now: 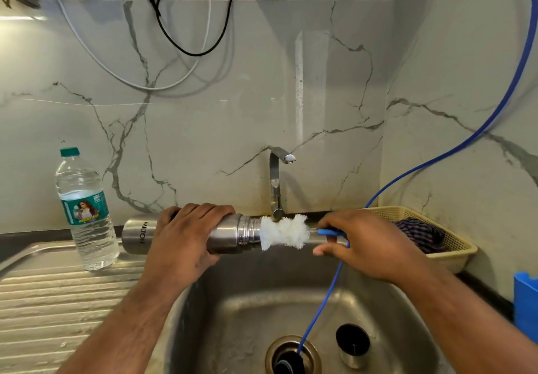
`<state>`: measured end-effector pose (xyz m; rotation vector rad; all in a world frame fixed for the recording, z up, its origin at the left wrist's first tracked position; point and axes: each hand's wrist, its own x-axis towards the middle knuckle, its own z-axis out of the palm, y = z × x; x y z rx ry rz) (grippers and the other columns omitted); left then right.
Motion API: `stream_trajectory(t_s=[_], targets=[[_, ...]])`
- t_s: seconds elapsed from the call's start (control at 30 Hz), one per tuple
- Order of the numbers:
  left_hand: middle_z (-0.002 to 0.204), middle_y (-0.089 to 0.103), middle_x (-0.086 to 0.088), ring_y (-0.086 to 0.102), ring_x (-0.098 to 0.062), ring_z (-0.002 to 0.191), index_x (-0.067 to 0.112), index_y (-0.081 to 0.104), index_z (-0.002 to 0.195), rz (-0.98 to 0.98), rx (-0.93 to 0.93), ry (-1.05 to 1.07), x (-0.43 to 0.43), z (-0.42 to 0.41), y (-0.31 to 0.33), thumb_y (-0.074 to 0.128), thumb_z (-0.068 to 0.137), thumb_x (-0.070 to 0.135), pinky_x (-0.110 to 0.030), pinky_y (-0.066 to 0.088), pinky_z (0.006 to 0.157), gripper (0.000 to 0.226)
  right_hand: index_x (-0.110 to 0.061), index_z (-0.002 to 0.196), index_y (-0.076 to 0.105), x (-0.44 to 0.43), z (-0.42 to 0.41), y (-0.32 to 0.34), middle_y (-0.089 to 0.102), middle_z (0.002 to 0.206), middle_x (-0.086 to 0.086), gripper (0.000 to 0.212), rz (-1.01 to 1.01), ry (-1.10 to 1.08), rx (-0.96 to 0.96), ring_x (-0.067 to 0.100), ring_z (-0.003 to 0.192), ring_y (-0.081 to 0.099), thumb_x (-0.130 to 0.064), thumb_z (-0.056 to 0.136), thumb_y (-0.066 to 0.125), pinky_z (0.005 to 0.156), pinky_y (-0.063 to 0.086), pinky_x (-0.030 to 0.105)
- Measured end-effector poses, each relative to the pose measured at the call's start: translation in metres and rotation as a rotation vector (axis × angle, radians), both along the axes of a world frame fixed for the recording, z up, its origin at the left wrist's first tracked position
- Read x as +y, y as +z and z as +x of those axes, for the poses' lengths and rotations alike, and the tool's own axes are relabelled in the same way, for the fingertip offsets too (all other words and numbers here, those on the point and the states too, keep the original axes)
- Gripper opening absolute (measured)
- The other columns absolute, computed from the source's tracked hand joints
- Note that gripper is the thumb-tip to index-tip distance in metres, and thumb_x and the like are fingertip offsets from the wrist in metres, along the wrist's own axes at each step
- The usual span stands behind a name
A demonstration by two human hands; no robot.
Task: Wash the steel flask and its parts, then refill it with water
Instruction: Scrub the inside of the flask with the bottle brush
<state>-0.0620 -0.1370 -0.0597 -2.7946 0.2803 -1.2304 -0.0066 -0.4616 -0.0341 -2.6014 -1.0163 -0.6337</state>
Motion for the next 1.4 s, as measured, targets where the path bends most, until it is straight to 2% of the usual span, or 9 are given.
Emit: stream_trajectory(t_s=[0.13,0.23,0.6,0.7,0.83,0.9,1.07,1.13,1.4], targets=[[0.115,0.067,0.015,0.062,-0.013,0.101,0.039,0.053,0.131,-0.043,0.018,0.006,-0.001,0.000,0.001,0.094,0.052,0.039,-0.041,0.045,0.095,0.089,-0.025,0.091,0.074,0.005,0.004,-0.007,0.068,0.081,-0.011,0.011,0.087,0.033,-0.450,0.018,0.073,0.063,-0.033,0.094,0.068,0.063,0.046,0.031],[0.114,0.067,0.014,0.062,-0.013,0.100,0.038,0.054,0.131,-0.051,0.001,-0.014,-0.005,-0.001,0.001,0.095,0.051,0.038,-0.042,0.046,0.094,0.090,-0.029,0.086,0.073,0.002,0.002,-0.002,0.068,0.075,-0.013,0.022,0.087,0.071,-0.501,0.016,0.068,0.062,-0.040,0.096,0.056,0.063,0.043,0.029],[0.117,0.066,0.014,0.061,-0.015,0.107,0.037,0.057,0.127,0.062,-0.046,-0.052,-0.009,-0.002,0.005,0.095,0.055,0.039,-0.045,0.041,0.102,0.082,-0.027,0.081,0.068,0.005,0.006,-0.006,0.065,0.064,-0.009,0.028,0.332,0.034,0.434,0.002,0.054,0.057,-0.033,0.106,0.055,0.058,0.051,0.026],[0.118,0.066,0.012,0.062,-0.016,0.107,0.037,0.054,0.129,0.017,-0.014,0.000,-0.006,-0.002,0.003,0.096,0.052,0.037,-0.047,0.042,0.102,0.088,-0.034,0.091,0.067,0.000,0.000,-0.002,0.067,0.074,-0.016,0.026,0.137,0.023,0.131,0.001,0.068,0.060,-0.058,0.095,0.057,0.060,0.047,0.023],[0.117,0.067,0.012,0.062,-0.016,0.104,0.038,0.050,0.131,-0.052,0.000,0.001,-0.006,-0.001,0.000,0.094,0.052,0.036,-0.046,0.045,0.098,0.091,-0.033,0.088,0.072,0.007,-0.006,0.000,0.070,0.081,-0.015,0.016,0.069,0.001,-0.400,0.013,0.073,0.065,-0.039,0.096,0.060,0.055,0.046,0.029],[0.116,0.067,0.010,0.063,-0.017,0.102,0.036,0.050,0.131,-0.060,-0.019,-0.011,-0.008,0.001,-0.001,0.096,0.050,0.035,-0.047,0.046,0.097,0.093,-0.031,0.085,0.073,0.010,-0.007,-0.002,0.070,0.077,-0.013,0.020,0.108,-0.052,-0.415,0.016,0.070,0.064,-0.040,0.096,0.057,0.054,0.047,0.030],[0.117,0.067,0.009,0.062,-0.019,0.108,0.032,0.058,0.126,0.038,-0.096,-0.062,0.000,0.001,0.000,0.096,0.053,0.032,-0.048,0.039,0.104,0.083,-0.021,0.080,0.076,0.017,-0.018,0.006,0.058,0.055,-0.006,0.032,0.347,0.019,0.643,0.008,0.044,0.045,-0.036,0.102,0.059,0.047,0.037,0.023],[0.118,0.066,0.010,0.062,-0.017,0.109,0.034,0.058,0.125,0.055,-0.081,-0.068,0.003,0.001,0.001,0.096,0.054,0.031,-0.047,0.038,0.105,0.081,-0.015,0.084,0.076,0.018,-0.022,0.006,0.058,0.056,0.000,0.035,0.372,0.064,0.824,0.007,0.038,0.036,-0.036,0.104,0.057,0.042,0.030,0.021],[0.120,0.065,0.012,0.059,-0.016,0.109,0.037,0.054,0.132,-0.047,-0.029,0.002,0.004,0.002,-0.002,0.093,0.056,0.035,-0.047,0.039,0.102,0.086,-0.035,0.097,0.071,0.009,-0.014,0.002,0.068,0.089,-0.016,0.012,0.046,-0.110,-0.240,0.008,0.080,0.062,-0.046,0.094,0.067,0.061,0.051,0.030]])
